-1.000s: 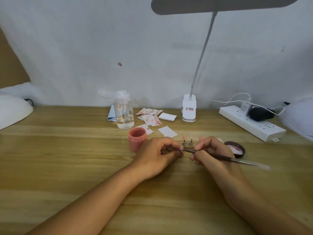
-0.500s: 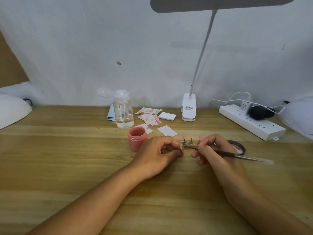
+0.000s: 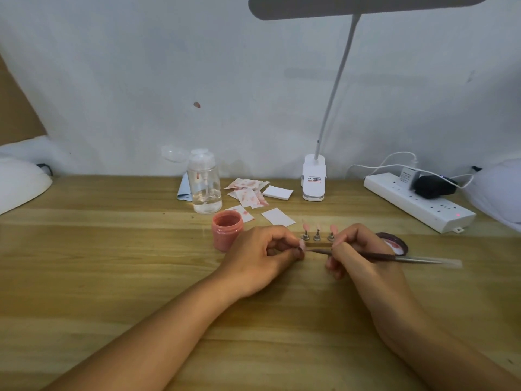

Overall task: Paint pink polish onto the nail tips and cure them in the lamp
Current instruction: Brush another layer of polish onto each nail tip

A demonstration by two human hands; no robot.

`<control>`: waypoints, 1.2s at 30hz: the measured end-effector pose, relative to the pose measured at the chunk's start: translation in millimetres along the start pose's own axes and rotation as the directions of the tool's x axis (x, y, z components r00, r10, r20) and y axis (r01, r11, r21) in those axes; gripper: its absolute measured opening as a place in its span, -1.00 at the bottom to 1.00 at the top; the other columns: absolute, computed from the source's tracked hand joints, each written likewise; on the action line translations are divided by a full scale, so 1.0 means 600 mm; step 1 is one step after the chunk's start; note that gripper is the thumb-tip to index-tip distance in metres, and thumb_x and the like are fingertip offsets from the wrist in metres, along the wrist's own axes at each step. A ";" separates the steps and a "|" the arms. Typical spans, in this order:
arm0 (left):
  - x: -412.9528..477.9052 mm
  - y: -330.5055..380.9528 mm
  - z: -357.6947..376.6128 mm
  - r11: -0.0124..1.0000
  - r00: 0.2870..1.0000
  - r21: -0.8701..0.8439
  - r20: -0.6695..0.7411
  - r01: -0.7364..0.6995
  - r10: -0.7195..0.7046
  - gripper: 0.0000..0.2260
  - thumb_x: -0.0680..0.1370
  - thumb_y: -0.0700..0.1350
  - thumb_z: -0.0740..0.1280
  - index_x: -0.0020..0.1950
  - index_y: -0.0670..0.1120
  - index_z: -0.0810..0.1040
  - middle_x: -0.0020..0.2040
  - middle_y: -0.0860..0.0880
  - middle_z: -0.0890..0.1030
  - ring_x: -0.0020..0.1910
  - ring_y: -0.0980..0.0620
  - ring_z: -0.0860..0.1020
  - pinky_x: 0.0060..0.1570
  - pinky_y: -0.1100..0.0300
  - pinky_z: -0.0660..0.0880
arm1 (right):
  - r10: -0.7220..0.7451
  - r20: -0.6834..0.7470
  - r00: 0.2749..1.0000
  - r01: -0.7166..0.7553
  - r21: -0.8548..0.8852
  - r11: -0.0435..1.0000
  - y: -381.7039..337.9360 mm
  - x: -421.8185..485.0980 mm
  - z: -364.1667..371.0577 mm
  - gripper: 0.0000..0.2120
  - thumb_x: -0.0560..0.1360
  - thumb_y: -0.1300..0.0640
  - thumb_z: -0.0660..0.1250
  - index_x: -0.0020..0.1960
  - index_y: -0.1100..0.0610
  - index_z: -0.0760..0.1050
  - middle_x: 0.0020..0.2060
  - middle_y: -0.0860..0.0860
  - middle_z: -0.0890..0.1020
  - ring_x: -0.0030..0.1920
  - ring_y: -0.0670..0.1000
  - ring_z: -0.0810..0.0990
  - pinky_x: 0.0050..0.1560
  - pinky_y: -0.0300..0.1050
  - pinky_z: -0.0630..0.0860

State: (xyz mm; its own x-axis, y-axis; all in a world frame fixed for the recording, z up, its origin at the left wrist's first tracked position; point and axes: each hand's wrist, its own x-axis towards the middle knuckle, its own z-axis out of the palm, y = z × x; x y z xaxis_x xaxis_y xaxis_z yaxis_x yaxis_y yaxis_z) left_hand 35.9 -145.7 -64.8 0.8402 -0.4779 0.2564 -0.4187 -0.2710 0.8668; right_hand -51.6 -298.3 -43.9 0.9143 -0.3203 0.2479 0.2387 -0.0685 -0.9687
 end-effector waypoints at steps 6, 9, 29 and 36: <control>0.002 -0.002 -0.001 1.000 1.000 0.028 -0.001 -0.005 0.005 -0.89 0.50 -0.20 0.47 -0.08 0.01 0.68 -0.12 0.04 0.72 -0.08 0.09 0.67 0.02 0.22 0.57 | -0.004 0.049 0.999 0.006 -0.040 0.999 -0.002 0.000 0.004 -0.96 0.48 0.39 0.28 -0.14 0.35 0.44 -0.40 0.08 0.62 -0.41 -0.12 0.50 -0.38 -0.34 0.43; 0.002 0.000 0.000 1.000 1.000 0.023 0.006 -0.014 0.014 -0.86 0.50 -0.21 0.47 -0.11 0.05 0.66 -0.11 0.03 0.72 -0.06 0.07 0.68 0.03 0.17 0.58 | 0.013 -0.004 1.000 -0.013 -0.021 1.000 0.002 0.002 -0.002 -0.92 0.48 0.36 0.27 -0.13 0.39 0.41 -0.43 0.07 0.58 -0.40 -0.06 0.46 -0.39 -0.32 0.40; -0.003 -0.003 0.002 1.000 1.000 -0.029 -0.005 -0.007 0.007 -0.89 0.49 -0.21 0.48 -0.13 0.01 0.63 -0.10 0.02 0.72 -0.05 0.03 0.68 0.02 0.13 0.56 | 0.023 -0.034 0.999 -0.023 -0.004 1.000 -0.001 -0.001 -0.003 -0.88 0.52 0.32 0.27 -0.15 0.38 0.42 -0.43 0.06 0.59 -0.41 -0.02 0.44 -0.40 -0.30 0.40; 0.004 0.003 -0.001 1.000 1.000 -0.023 -0.005 -0.003 0.003 -0.93 0.48 -0.20 0.49 -0.08 -0.07 0.65 -0.09 -0.02 0.72 -0.05 0.06 0.67 -0.05 0.25 0.53 | 0.048 0.007 0.999 -0.047 -0.023 0.999 -0.009 0.001 -0.003 -0.90 0.52 0.32 0.29 -0.09 0.38 0.44 -0.40 0.08 0.61 -0.40 -0.06 0.49 -0.40 -0.32 0.44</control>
State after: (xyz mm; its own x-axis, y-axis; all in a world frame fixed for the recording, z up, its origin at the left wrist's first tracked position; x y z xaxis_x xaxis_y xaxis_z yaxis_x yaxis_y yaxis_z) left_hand 37.4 -147.1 -62.3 0.8404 -0.4748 0.2613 -0.4134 -0.2499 0.8756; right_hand -52.9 -299.8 -38.8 0.9269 -0.3167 0.2016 0.1873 -0.0752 -0.9794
